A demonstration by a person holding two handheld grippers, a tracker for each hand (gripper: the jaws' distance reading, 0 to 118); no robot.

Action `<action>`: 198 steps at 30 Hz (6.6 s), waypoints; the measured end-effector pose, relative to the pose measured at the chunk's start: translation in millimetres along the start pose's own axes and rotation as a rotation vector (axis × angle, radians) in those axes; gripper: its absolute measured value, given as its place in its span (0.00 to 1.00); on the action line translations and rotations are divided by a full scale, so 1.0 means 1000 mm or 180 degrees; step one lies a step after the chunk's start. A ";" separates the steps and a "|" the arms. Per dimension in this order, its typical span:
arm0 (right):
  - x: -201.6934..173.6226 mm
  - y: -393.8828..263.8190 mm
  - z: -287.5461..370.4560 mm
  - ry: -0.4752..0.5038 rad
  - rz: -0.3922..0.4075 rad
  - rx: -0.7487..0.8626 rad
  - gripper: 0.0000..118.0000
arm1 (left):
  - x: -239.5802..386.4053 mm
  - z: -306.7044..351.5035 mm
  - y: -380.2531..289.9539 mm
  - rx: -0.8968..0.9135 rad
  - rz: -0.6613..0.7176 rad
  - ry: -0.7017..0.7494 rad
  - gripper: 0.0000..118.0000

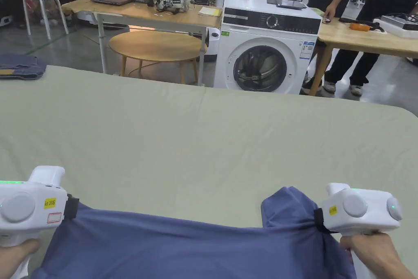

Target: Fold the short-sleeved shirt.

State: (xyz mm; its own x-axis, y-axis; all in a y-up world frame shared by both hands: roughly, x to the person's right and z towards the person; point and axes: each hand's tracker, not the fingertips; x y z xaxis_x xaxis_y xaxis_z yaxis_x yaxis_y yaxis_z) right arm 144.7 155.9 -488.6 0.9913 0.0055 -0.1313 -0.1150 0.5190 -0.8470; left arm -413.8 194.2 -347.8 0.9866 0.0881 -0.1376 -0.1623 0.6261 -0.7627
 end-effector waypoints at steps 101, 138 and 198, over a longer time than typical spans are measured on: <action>-0.156 -0.177 0.175 -0.0085 -0.0008 0.2534 0.00 | -0.111 0.081 -0.140 -0.0187 0.0523 -0.1143 0.24; -0.141 -0.174 0.175 -0.0012 -0.0097 0.2351 0.00 | -0.107 0.085 -0.139 -0.0211 0.1275 -0.1707 0.03; -0.124 -0.194 0.171 0.0072 -0.0133 0.2140 0.00 | 0.100 0.071 -0.124 -0.0749 0.0615 -0.1767 0.01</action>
State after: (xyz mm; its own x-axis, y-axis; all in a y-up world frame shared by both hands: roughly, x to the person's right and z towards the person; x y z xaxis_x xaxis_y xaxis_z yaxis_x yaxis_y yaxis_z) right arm 55.0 200.9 -220.0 0.9917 -0.0402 -0.1222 -0.0048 0.9377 -0.3475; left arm -294.1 180.3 -222.0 0.7917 0.6108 0.0135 -0.2760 0.3772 -0.8841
